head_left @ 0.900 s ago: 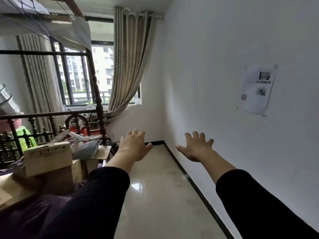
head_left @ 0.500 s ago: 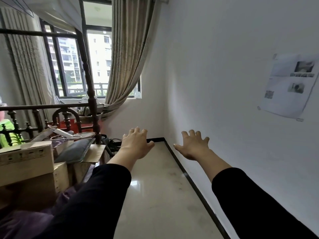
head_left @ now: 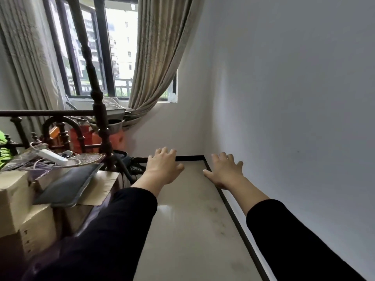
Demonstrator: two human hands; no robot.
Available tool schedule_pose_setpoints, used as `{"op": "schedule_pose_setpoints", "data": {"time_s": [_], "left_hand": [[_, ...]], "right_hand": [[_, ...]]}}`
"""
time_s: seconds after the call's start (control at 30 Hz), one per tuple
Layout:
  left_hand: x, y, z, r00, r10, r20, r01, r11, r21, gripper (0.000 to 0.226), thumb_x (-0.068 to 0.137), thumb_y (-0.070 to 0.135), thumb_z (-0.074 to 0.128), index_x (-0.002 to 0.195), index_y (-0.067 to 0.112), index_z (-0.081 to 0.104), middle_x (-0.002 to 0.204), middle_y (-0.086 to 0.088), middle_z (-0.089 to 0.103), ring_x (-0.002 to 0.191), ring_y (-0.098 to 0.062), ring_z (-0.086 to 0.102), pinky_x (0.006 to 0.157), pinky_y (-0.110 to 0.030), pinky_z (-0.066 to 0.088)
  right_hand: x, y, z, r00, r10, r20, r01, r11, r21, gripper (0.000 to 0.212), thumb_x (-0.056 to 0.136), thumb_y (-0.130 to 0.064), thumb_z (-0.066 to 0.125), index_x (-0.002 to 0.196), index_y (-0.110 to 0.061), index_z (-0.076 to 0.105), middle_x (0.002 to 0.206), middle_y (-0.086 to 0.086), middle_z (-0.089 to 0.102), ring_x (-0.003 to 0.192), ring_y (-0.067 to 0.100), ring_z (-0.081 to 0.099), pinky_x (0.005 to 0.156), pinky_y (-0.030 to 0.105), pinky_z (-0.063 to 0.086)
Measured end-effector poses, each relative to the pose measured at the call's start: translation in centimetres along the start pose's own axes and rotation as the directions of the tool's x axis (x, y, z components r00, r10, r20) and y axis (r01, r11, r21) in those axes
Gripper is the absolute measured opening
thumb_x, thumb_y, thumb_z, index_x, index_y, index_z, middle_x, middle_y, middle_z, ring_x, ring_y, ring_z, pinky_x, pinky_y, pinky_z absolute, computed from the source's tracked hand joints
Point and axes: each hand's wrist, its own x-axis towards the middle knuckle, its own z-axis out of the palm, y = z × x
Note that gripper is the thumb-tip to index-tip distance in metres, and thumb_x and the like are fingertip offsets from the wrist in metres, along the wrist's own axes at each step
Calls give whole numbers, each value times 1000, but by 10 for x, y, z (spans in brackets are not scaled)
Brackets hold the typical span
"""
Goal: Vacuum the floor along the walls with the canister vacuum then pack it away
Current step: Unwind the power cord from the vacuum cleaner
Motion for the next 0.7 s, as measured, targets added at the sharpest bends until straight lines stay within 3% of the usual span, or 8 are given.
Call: {"op": "schedule_pose_setpoints", "data": {"time_s": [0.37,0.7], "left_hand": [[260,-83,60,1000,-9,-10,9,1000,20,56,94,47,47,142,18,39,145,-7,40,137,-28,30,109,-45,32],[473,-152,113,995,-92,-49,93,996,1,54,93,39,47,142,17,40,148,-9,36,137,-30,29,109,-44,31]], "right_hand": [[278,-50,36,1000,-21,-3,21,1000,12,64,95,-55,41,145,-18,31,147,8,34,137,28,27,107,54,30],[518,-101,82,992,-126,-6,126,992,8,63,94,-54,44,145,-18,32,146,8,36,136,28,30,106,51,30]]}}
